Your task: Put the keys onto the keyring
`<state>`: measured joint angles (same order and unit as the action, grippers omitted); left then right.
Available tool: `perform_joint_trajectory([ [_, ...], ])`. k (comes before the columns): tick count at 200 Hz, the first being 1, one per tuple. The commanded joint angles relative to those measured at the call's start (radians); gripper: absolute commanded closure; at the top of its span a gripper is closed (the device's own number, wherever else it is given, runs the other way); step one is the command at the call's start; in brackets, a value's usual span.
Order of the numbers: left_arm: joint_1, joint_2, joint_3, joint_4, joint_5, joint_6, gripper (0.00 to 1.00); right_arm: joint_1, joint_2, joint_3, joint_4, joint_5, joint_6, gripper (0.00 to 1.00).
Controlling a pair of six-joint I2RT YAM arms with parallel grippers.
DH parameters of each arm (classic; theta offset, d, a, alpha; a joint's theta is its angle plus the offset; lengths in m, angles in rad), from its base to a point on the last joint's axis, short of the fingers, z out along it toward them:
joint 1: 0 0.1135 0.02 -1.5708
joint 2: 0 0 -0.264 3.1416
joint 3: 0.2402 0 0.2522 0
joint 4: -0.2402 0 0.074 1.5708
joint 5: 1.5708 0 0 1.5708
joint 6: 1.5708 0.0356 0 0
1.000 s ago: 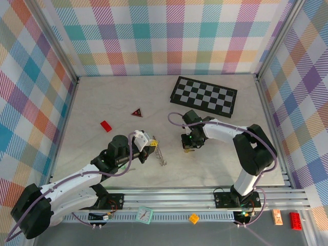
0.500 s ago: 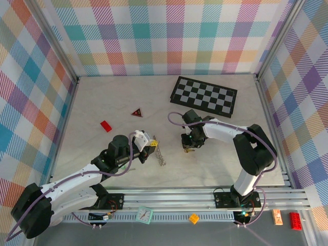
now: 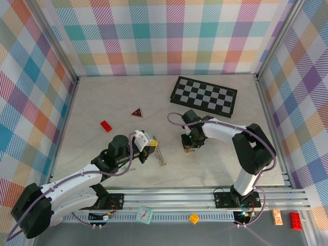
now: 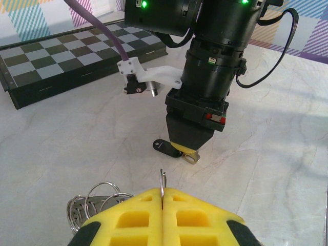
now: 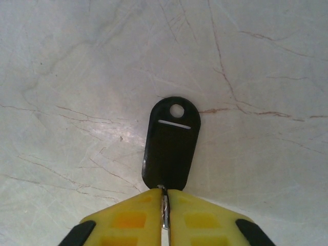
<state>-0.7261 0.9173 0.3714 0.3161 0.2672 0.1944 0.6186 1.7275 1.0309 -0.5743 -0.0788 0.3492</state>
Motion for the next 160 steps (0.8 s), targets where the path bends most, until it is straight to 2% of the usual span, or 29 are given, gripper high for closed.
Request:
perform_joint_trajectory([
  [1, -0.013, -0.006, 0.030, 0.040, 0.003, -0.007, 1.00, 0.010, 0.011, 0.031, -0.030, 0.007, -0.015, 0.92],
  [22, -0.013, -0.005, 0.030, 0.040, 0.002, -0.007, 1.00, 0.010, 0.007, 0.034, -0.037, 0.007, -0.020, 1.00],
  [80, -0.013, -0.019, 0.029, 0.025, -0.038, -0.021, 1.00, 0.011, -0.106, 0.011, -0.023, -0.011, -0.051, 1.00],
  [130, -0.013, -0.026, 0.035, 0.018, -0.076, -0.094, 1.00, 0.017, -0.249, -0.048, 0.080, -0.144, -0.102, 1.00],
  [160, -0.013, -0.021, 0.040, 0.020, -0.034, -0.151, 1.00, 0.075, -0.358, -0.089, 0.188, -0.194, -0.166, 1.00],
])
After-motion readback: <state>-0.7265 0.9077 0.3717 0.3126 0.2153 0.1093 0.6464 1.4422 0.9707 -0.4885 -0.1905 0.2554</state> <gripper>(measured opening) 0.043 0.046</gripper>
